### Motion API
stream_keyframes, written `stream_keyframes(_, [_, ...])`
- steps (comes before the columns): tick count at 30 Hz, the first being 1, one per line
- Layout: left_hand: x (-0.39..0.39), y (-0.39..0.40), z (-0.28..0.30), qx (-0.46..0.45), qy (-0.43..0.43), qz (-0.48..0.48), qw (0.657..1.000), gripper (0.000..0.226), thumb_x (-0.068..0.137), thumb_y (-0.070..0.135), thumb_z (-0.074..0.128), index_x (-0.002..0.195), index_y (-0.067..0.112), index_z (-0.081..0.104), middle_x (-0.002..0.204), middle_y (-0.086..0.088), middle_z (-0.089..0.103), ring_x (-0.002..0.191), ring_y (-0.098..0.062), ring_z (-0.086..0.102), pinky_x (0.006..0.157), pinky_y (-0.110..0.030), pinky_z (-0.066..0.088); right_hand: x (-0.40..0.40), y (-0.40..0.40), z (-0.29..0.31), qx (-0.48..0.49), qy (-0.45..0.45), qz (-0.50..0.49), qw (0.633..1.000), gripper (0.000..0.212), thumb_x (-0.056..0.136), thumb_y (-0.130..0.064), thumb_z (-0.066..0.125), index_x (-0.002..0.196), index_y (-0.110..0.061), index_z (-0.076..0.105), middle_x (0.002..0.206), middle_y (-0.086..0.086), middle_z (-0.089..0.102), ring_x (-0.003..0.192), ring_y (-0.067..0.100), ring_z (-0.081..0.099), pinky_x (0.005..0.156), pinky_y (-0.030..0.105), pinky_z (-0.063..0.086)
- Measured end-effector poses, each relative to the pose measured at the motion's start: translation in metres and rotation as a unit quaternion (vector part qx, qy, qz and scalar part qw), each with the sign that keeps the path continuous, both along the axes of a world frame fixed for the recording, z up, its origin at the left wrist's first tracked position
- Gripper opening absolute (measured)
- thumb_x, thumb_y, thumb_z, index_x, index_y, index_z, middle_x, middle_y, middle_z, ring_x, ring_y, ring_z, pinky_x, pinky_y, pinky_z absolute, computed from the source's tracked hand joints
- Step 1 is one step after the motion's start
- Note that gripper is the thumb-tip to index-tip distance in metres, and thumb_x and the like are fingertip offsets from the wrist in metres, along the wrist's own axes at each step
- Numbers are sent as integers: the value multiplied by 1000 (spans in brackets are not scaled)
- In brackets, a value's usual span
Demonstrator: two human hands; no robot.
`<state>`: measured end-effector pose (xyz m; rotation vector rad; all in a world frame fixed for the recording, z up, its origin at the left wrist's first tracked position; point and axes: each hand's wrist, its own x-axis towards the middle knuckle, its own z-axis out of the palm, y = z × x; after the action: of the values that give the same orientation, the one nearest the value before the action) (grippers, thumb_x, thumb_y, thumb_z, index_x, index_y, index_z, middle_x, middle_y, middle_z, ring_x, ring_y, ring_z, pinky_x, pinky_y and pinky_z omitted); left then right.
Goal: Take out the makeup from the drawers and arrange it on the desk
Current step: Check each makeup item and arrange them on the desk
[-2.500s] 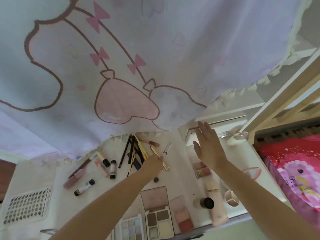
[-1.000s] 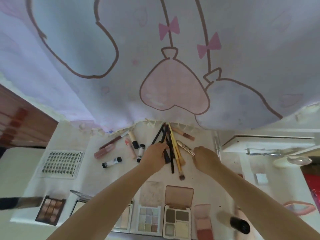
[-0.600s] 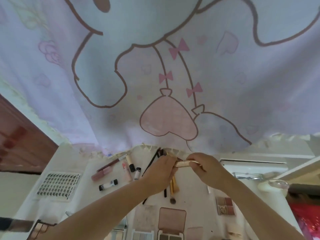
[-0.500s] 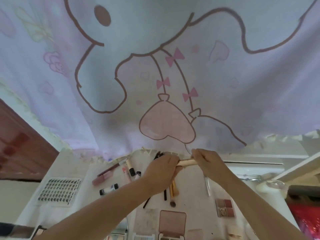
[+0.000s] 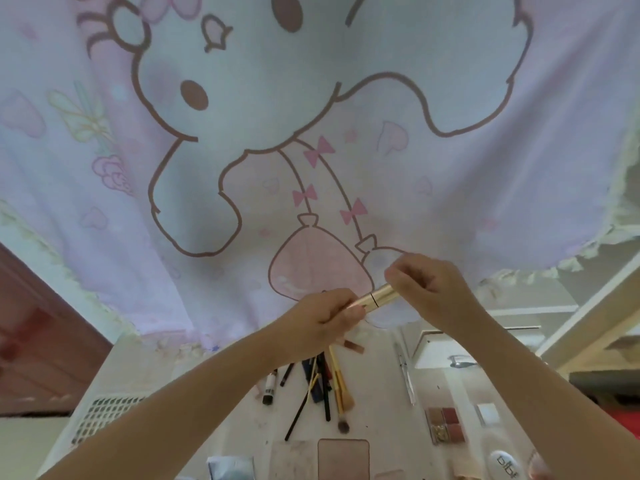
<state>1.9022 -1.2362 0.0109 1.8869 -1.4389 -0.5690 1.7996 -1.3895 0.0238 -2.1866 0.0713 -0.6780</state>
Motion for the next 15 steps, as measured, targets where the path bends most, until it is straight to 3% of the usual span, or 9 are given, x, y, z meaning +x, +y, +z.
stream_keyframes(2, [3, -1, -1, -4, -13, -1, 1000, 10, 93, 29, 43, 84, 31, 43, 61, 12, 44, 48, 10, 45, 46, -5, 35, -2, -8, -3, -12, 55, 0, 998, 39, 86, -38, 56, 50, -31, 41, 38, -12, 42, 38, 5, 37, 41, 10, 30])
stream_keyframes(5, [3, -2, 3, 3, -20, 1, 1000, 14, 90, 30, 48, 81, 38, 40, 60, 12, 46, 47, 7, 45, 46, -6, 35, -10, -16, -5, 49, 55, 65, 995, 31, 86, -5, 57, 67, -31, 54, 51, -18, 55, 44, 0, 48, 48, 6, 39])
stream_keyframes(7, [6, -3, 9, 9, -3, 10, 1000, 16, 91, 28, 48, 78, 37, 42, 59, 12, 45, 46, 4, 41, 46, -7, 34, -13, -17, 0, 62, 28, 105, 992, 28, 80, 1, 58, 72, -26, 58, 70, -23, 61, 61, -2, 56, 59, 5, 44])
stream_keyframes(10, [10, -6, 17, 1, -33, 17, 999, 14, 91, 28, 46, 78, 30, 50, 64, 13, 45, 53, 3, 41, 55, -7, 36, -12, -14, 6, 115, -8, 115, 987, 20, 76, -1, 59, 80, -20, 61, 74, -23, 62, 66, -4, 56, 62, 6, 44])
stream_keyframes(12, [12, -9, 19, -3, -136, 31, 990, 17, 91, 32, 46, 85, 20, 56, 69, 12, 41, 62, 1, 37, 63, -9, 33, -10, -10, 10, 149, 18, 66, 987, 12, 84, -14, 60, 78, -24, 61, 58, -16, 63, 50, -2, 55, 52, 10, 45])
stream_keyframes(14, [11, -9, 21, -23, -232, 62, 970, 26, 91, 34, 46, 94, 13, 61, 71, 9, 40, 67, -5, 35, 64, -9, 29, -8, -8, 13, 76, 91, 6, 993, 27, 85, -38, 46, 64, -25, 55, 38, -12, 53, 33, 1, 44, 41, 10, 37])
stream_keyframes(15, [11, -8, 22, -34, -272, 71, 959, 31, 91, 36, 44, 97, 12, 62, 72, 7, 41, 69, -9, 34, 63, -11, 28, -8, -9, 12, 35, 107, -8, 994, 31, 85, -41, 43, 61, -24, 52, 34, -13, 49, 30, 2, 40, 40, 9, 34])
